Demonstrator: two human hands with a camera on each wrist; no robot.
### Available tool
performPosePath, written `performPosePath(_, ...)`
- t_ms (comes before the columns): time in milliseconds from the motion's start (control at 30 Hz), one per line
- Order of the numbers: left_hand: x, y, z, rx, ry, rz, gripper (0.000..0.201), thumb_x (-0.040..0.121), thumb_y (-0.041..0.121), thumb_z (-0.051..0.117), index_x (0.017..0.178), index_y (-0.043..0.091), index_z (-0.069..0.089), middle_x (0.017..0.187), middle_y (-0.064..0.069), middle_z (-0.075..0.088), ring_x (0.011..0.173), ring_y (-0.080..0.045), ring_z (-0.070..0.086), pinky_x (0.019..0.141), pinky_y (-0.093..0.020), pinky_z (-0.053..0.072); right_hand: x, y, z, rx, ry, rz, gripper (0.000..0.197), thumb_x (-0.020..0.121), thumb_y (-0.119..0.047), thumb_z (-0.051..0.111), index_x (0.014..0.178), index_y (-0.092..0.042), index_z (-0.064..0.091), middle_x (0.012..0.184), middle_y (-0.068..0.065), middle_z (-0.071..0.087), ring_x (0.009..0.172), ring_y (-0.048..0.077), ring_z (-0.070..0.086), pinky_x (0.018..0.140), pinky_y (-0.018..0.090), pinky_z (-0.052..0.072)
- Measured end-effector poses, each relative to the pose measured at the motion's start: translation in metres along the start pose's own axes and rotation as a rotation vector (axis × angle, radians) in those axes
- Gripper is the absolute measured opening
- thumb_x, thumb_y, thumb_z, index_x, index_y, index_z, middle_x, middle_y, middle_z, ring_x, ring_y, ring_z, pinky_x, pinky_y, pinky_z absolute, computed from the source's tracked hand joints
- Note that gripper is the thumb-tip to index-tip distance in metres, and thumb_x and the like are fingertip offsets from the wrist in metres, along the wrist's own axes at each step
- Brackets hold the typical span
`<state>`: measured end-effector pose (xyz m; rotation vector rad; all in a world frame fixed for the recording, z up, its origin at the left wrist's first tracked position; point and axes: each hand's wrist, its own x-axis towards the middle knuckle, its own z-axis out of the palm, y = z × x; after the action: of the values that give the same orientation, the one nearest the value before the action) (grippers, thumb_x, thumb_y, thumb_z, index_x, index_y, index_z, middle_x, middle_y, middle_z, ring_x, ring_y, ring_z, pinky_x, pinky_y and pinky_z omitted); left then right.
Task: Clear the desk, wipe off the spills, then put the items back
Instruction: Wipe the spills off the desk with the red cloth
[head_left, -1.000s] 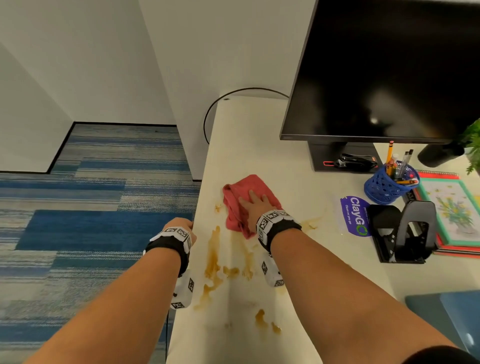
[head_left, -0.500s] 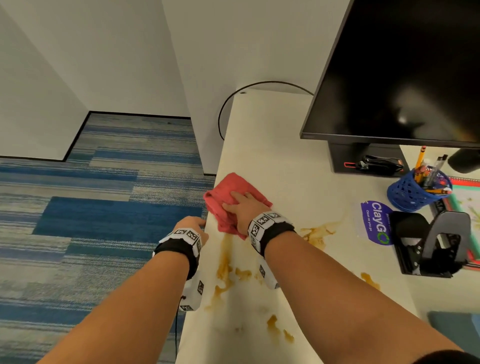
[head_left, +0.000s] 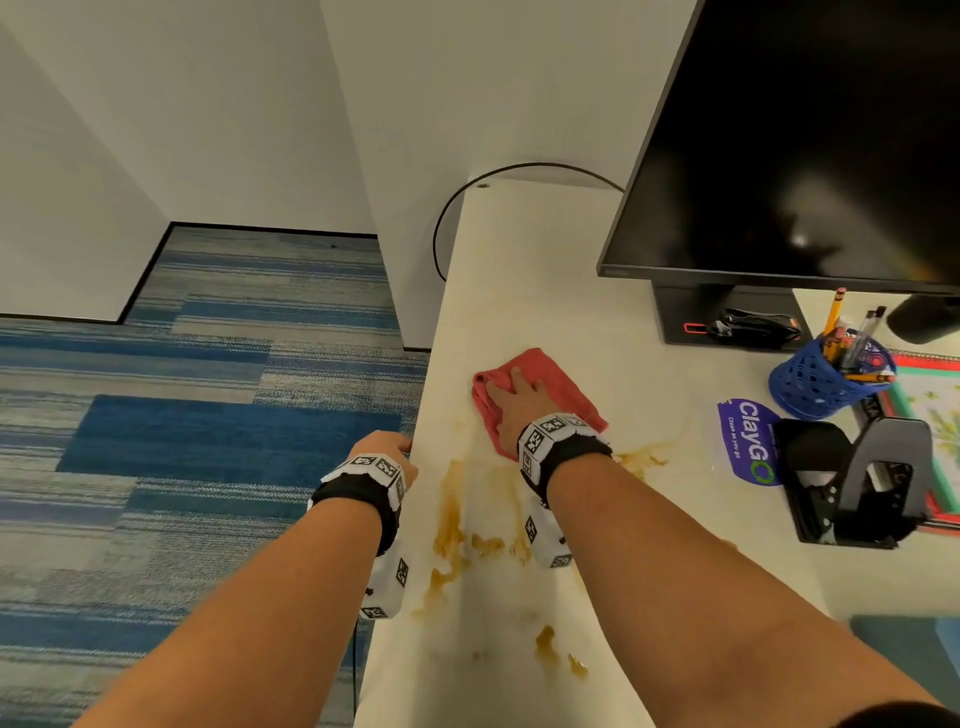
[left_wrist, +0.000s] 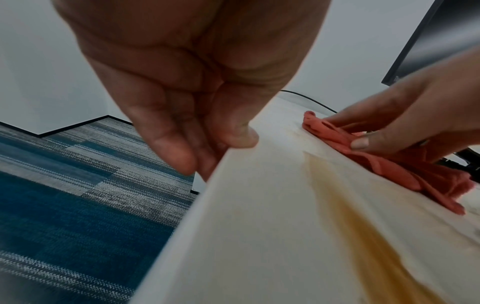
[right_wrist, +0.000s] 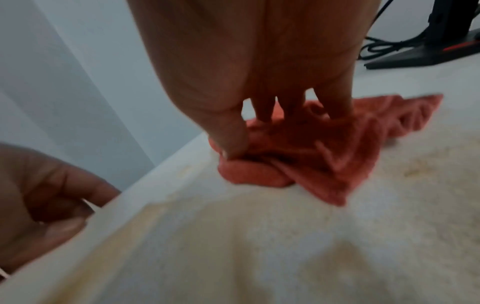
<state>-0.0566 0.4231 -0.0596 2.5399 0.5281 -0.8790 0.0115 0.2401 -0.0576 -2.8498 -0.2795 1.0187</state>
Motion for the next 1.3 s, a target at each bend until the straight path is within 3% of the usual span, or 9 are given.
performPosePath(233,0.0,-0.003,0.001,-0.058,0.003,0.005,0.033,0.086,0.014,0.057,0.115,0.026,0.066,0.111,-0.002,0.069,0.1,-0.023,0.064,0.076,-0.024,0.05,0.01,-0.042,-0.007,-0.118,-0.096,-0.183,0.083,0.086,-0.011,0.056,0.148,-0.046,0.014,0.161,-0.006,-0.009,0.147,0.036,-0.004,0.109,0.071,0.014)
performPosePath(400,-0.001,-0.003,0.0,-0.024,0.005,0.014,0.033,0.086,0.018,0.059,0.118,0.025,0.065,0.113,-0.002,0.068,0.103,-0.023,0.063,0.079,-0.025,0.049,-0.015,-0.032,0.001,-0.18,-0.106,-0.357,0.071,0.086,-0.006,0.056,0.147,-0.037,0.034,0.162,-0.003,0.003,0.149,0.028,0.005,0.12,0.05,0.01)
performPosePath(467,-0.001,-0.002,-0.001,-0.014,-0.003,0.014,0.033,0.087,0.018,0.058,0.118,0.024,0.065,0.114,-0.002,0.067,0.104,-0.022,0.063,0.079,-0.025,0.049,-0.019,-0.011,-0.004,-0.113,-0.081,-0.301,0.067,0.088,-0.003,0.055,0.146,-0.031,0.037,0.162,0.0,0.006,0.149,0.027,0.009,0.121,0.04,0.011)
performPosePath(633,-0.001,-0.002,0.0,0.003,-0.005,0.02,0.032,0.088,0.017,0.057,0.118,0.022,0.064,0.116,-0.004,0.066,0.095,-0.022,0.06,0.075,-0.024,0.045,-0.008,-0.003,-0.01,-0.08,0.0,-0.03,0.075,0.091,-0.021,0.05,0.154,-0.028,0.01,0.161,0.008,-0.003,0.147,0.037,0.01,0.119,0.047,0.02)
performPosePath(800,-0.002,-0.003,0.002,0.014,0.014,0.022,0.03,0.086,0.015,0.056,0.114,0.02,0.067,0.11,-0.005,0.069,0.091,-0.022,0.062,0.075,-0.024,0.047,-0.01,-0.05,0.001,-0.147,-0.095,-0.231,0.086,0.084,-0.009,0.057,0.152,-0.038,0.012,0.162,-0.004,-0.006,0.148,0.035,0.002,0.114,0.061,0.022)
performPosePath(933,-0.001,-0.002,0.002,0.021,0.024,0.032,0.03,0.087,0.017,0.057,0.115,0.02,0.067,0.112,-0.006,0.068,0.102,-0.025,0.064,0.077,-0.025,0.048,-0.018,-0.041,0.008,-0.231,-0.086,-0.304,0.074,0.088,-0.021,0.06,0.15,-0.036,0.024,0.162,-0.004,0.002,0.148,0.03,0.007,0.12,0.047,0.017)
performPosePath(1000,-0.002,-0.002,0.002,0.017,0.02,0.03,0.03,0.088,0.018,0.057,0.116,0.021,0.066,0.114,-0.005,0.068,0.104,-0.025,0.063,0.08,-0.026,0.049,-0.019,-0.023,0.004,-0.186,-0.067,-0.218,0.064,0.094,-0.024,0.05,0.151,-0.032,0.022,0.162,0.0,0.003,0.148,0.032,0.01,0.121,0.041,0.016)
performPosePath(1133,-0.001,-0.004,0.003,0.013,0.024,0.034,0.031,0.089,0.018,0.056,0.119,0.022,0.065,0.116,-0.004,0.067,0.104,-0.024,0.063,0.082,-0.027,0.049,-0.005,-0.005,-0.001,-0.051,-0.014,0.023,0.08,0.087,-0.022,0.048,0.153,-0.032,0.004,0.161,0.006,-0.007,0.148,0.037,0.003,0.117,0.053,0.021)
performPosePath(1300,-0.001,-0.008,0.005,-0.009,0.026,0.034,0.032,0.087,0.018,0.057,0.118,0.023,0.065,0.113,-0.004,0.067,0.102,-0.024,0.064,0.077,-0.025,0.049,-0.017,-0.032,0.009,-0.134,-0.067,-0.184,0.076,0.089,-0.024,0.052,0.152,-0.037,0.01,0.162,0.004,-0.005,0.146,0.041,0.003,0.116,0.056,0.019)
